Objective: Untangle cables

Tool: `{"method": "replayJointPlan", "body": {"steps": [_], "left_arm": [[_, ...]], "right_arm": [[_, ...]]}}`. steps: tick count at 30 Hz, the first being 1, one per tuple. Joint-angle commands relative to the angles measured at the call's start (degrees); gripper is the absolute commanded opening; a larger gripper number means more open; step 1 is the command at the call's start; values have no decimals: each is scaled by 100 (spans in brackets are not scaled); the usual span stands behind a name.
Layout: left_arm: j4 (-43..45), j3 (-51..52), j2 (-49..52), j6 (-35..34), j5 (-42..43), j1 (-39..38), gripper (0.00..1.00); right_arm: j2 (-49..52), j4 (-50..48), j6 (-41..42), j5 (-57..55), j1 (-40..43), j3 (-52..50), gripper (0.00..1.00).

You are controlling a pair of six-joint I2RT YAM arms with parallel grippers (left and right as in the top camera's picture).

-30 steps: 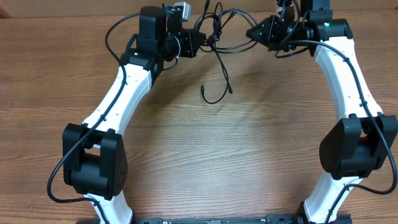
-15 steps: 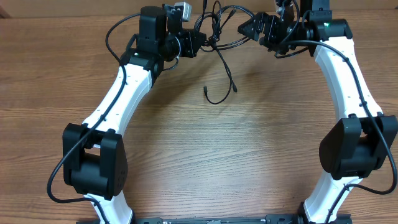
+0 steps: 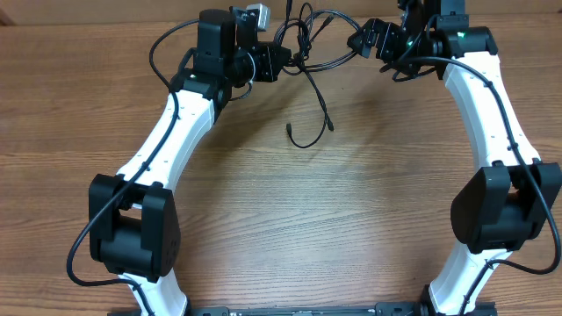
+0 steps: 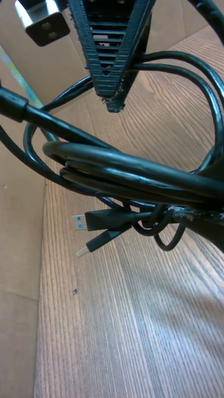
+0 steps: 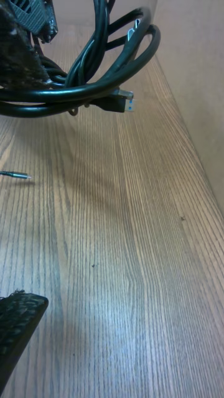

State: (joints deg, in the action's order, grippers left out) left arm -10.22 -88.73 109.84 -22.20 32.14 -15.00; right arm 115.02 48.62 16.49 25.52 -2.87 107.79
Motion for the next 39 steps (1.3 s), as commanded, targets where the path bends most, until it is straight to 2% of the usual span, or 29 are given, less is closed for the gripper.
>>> {"method": "replayJointPlan", "body": {"steps": [1,6,12,15,19,23,25,26,27,28,29,30,31,32,33,39], "left_arm": [[-33,13,50,-2,-42,-2,4],[-433,13,52,-11,-496,-4,4],[-476,13,52,-59,-1029,-90,6],[-468,13,52,-55,-1325,-111,12],[-446,13,85,-15,-1812,-98,4],[-415,13,105,-9,-1827,-101,17],[-581,13,140,-9,-1847,-107,17],[-675,13,144,-7,-1952,-107,12],[-693,13,192,-4,-2096,-103,13],[-693,13,201,20,-2111,-92,22],[-706,13,203,125,-2114,-83,36],[-695,11,201,256,-2120,-59,81],[-621,0,170,313,-2116,-15,91],[-542,-7,136,313,-2098,15,93],[-463,-7,92,310,-2057,50,99],[-879,-2,24,289,-2024,177,100]], "right_arm": [[-175,-13,-22,-105,-7,125,100],[-175,-13,-24,-107,-7,125,100],[-175,-13,-24,-107,-7,125,100],[-175,-15,-26,-109,-7,125,100],[-175,-13,-26,-109,-7,125,100],[-175,-15,-26,-109,-7,125,100],[-175,-15,-26,-109,-7,125,100],[-175,-15,-26,-109,-7,125,100],[-175,-15,-26,-109,-7,125,100],[-175,-15,-26,-107,-7,125,100],[-175,-15,-24,-107,-7,125,100],[-175,-13,-26,-107,-7,125,100],[-175,-13,-26,-109,-7,125,100],[-175,-13,-26,-107,-7,125,100],[-175,-15,-26,-107,-7,125,100],[-175,-15,-26,-107,-7,125,100]]}}
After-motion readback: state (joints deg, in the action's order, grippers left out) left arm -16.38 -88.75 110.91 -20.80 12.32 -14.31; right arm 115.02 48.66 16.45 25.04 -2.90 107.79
